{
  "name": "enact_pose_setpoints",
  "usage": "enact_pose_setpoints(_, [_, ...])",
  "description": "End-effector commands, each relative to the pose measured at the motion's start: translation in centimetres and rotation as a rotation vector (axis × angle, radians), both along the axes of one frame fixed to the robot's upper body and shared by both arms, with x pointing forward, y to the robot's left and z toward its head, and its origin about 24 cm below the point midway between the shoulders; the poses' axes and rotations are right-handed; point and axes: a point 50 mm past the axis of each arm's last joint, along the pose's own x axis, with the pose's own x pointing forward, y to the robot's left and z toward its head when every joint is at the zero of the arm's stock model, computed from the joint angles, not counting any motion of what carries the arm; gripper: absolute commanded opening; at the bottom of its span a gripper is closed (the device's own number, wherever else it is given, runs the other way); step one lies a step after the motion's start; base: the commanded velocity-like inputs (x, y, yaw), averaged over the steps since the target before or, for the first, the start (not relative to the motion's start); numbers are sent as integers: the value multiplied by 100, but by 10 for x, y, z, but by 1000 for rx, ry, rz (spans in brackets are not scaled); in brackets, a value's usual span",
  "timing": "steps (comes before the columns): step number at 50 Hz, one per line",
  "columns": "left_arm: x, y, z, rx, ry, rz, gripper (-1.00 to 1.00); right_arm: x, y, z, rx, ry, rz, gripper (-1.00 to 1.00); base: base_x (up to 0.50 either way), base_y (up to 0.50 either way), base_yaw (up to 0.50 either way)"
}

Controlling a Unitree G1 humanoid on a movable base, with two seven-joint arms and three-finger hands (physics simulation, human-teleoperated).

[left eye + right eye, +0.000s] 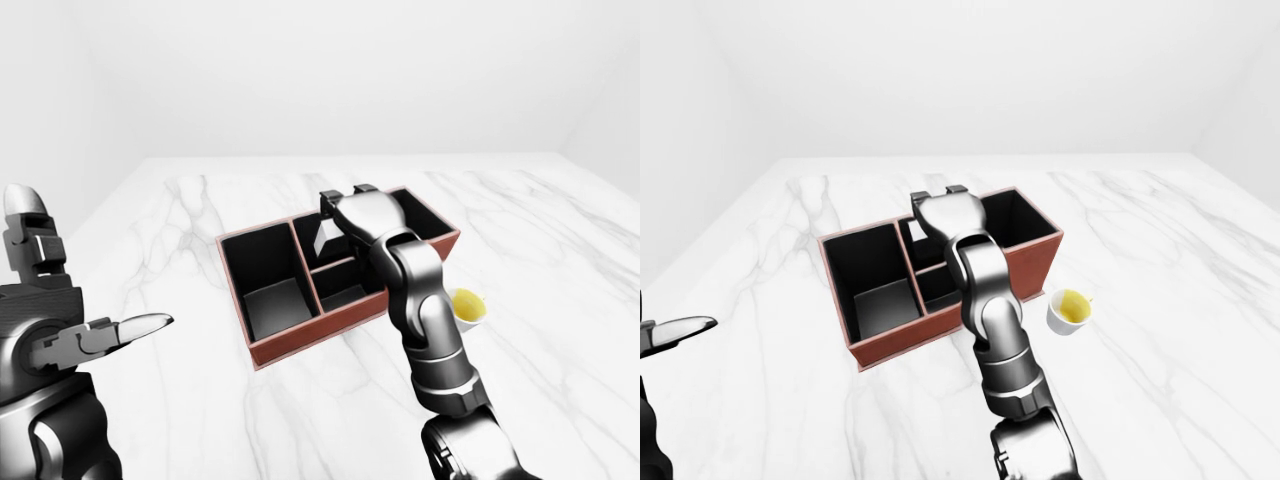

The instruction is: Pick up the book and place it in the front compartment of the caddy.

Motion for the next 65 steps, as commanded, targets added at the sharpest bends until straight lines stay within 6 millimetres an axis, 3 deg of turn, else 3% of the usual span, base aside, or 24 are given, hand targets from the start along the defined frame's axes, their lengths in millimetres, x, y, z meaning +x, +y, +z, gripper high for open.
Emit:
enact_pose_setpoints(1, [-1, 0, 3, 1, -13, 2, 100, 9, 1, -2, 1, 36, 12, -100, 0, 0, 0])
enact_pose_setpoints(14, [-2, -2, 7, 5, -33, 0, 100, 21, 6, 12, 27, 39, 37, -100, 0, 0, 0])
enact_pose_setpoints(38, [-3, 0, 7, 5, -35, 1, 100, 36, 11, -13, 26, 26, 36, -100, 0, 0, 0])
enact_pose_setpoints(48, [-1, -1, 5, 8, -24, -5, 100, 49, 11, -7, 25, -66, 37, -100, 0, 0, 0])
enact_pose_setpoints(65, [-4, -1, 8, 11, -38, -1, 100, 60, 14, -29, 38, -82, 44, -100, 0, 0, 0])
